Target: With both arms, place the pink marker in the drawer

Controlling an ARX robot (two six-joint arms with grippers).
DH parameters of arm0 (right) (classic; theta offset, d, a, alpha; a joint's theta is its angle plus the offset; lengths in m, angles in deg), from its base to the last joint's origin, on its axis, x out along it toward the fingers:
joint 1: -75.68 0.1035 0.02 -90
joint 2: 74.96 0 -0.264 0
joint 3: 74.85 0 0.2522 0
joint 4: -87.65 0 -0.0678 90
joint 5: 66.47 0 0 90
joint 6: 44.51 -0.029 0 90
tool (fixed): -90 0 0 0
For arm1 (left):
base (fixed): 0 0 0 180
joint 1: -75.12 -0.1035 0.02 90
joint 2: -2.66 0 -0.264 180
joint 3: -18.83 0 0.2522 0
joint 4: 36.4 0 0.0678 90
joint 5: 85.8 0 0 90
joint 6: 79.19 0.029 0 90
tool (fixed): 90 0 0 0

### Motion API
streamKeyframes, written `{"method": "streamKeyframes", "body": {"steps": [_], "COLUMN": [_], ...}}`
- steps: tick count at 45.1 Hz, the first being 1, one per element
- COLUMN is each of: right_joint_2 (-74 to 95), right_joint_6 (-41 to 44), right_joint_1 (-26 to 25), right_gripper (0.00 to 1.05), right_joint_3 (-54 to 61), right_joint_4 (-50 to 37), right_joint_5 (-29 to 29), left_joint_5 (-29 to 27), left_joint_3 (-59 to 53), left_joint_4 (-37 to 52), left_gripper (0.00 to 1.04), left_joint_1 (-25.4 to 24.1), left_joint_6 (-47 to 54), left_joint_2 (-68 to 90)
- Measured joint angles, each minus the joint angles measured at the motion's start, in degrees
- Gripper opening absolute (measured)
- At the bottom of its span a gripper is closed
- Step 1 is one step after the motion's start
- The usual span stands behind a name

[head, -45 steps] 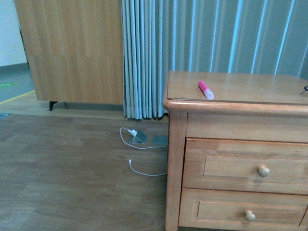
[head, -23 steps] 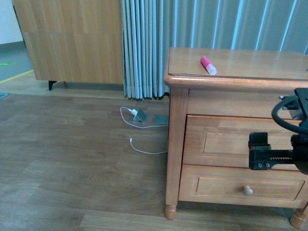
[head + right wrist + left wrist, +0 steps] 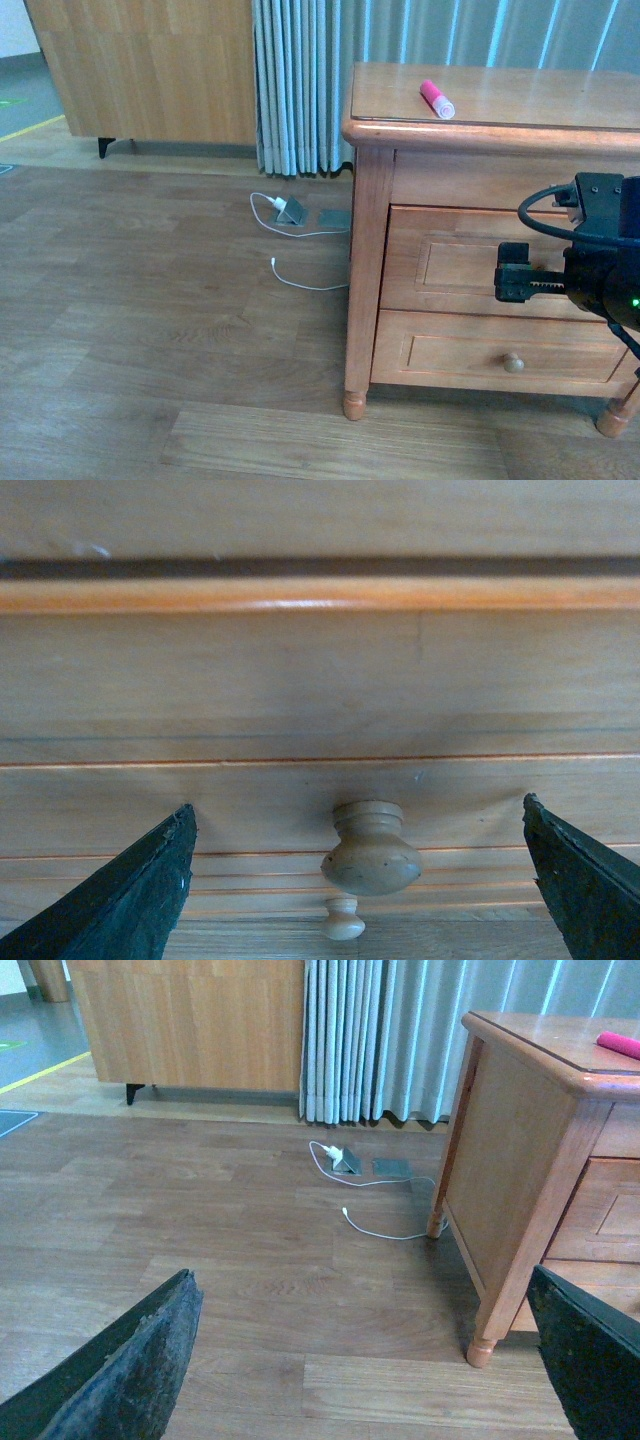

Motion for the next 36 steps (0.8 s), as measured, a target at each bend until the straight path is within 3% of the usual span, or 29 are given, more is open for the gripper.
{"method": "streamKeyframes", "body": {"steps": [17,26,36], "right_joint_2": [1.31,1.31,1.31], "right_joint_6": [1.16,1.4,1.53], "right_joint_1": [-0.26,0.28,0.24], "right_gripper": [0.95,0.57,0.24], "right_joint_3": [-0.55,-0.61,-0.59], "right_joint_4": [-0.9,-0.79,-0.42], "right_joint_5": [-0.15,0.11,0.57], "left_joint_5": [-0.02,0.0,-0.02], "left_joint_3": [0.0,0.0,0.0], "left_joint_4": [0.0,0.0,0.0], "left_gripper": [0.99,0.99,0.99], "left_joint_1": [0.0,0.0,0.0], "left_joint_6": [-0.02,0.0,-0.02], "left_joint_2": [0.0,0.0,0.0]}}
